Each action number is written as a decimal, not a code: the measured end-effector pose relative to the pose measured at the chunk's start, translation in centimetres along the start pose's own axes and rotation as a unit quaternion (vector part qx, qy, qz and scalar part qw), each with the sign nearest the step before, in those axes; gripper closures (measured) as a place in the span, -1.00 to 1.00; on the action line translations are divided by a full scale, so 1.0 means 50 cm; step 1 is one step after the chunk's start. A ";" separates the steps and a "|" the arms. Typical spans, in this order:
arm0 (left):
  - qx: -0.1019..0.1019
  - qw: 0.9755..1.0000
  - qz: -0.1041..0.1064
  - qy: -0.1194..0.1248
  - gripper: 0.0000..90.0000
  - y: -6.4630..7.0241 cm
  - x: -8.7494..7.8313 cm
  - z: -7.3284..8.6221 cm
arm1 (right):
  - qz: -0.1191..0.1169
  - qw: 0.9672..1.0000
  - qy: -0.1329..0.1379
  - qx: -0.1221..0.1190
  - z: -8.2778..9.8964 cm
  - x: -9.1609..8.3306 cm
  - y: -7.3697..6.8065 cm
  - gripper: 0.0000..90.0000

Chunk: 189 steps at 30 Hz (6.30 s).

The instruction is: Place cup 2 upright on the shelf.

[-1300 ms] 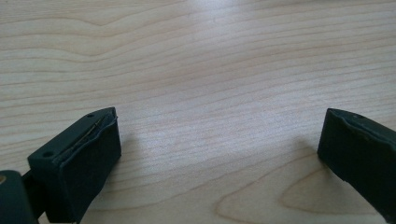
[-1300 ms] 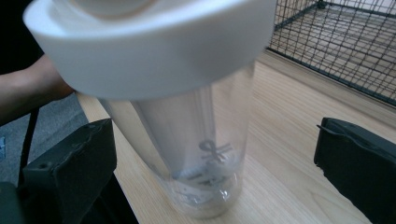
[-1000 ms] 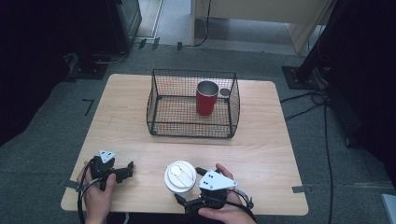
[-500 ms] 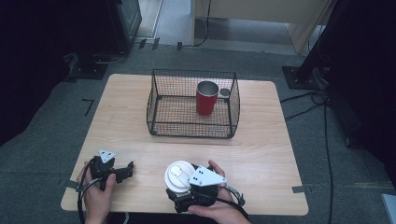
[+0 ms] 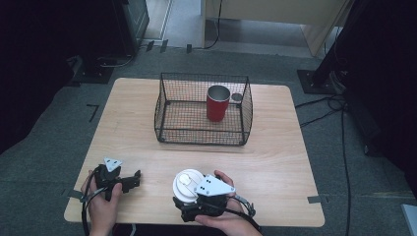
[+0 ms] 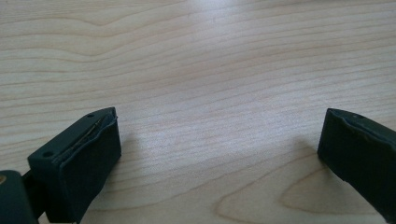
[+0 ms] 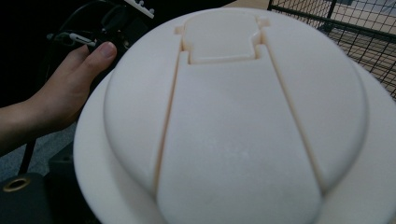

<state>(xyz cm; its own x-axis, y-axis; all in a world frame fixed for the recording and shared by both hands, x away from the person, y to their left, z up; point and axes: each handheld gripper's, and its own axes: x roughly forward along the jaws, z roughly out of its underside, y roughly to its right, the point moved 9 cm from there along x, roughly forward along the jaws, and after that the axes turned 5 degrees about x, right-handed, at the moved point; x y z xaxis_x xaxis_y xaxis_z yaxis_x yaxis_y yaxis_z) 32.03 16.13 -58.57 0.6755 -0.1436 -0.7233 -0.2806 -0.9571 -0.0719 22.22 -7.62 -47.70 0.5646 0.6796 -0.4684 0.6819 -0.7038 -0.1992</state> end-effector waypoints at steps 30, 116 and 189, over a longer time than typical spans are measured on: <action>0.001 1.000 0.000 -0.001 -1.00 0.000 0.000 0.000 | 0.005 0.999 0.033 -0.001 -0.064 -0.008 0.002 -0.80; 0.006 1.000 0.004 0.000 -1.00 0.002 0.000 0.000 | 0.095 0.982 0.158 0.047 -0.436 0.136 0.186 -0.79; 0.005 1.000 0.004 0.000 -1.00 0.003 0.000 0.000 | 0.161 0.978 0.119 0.064 -0.304 0.335 0.324 -0.79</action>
<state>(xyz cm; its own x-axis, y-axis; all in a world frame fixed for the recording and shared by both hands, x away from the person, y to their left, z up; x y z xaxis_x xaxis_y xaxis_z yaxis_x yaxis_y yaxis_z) 32.01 16.00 -58.57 0.6735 -0.1521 -0.7234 -0.2933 -0.9532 -0.0726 49.78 -4.49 -45.70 0.8431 0.4362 -0.3145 0.3954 -0.8992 -0.1872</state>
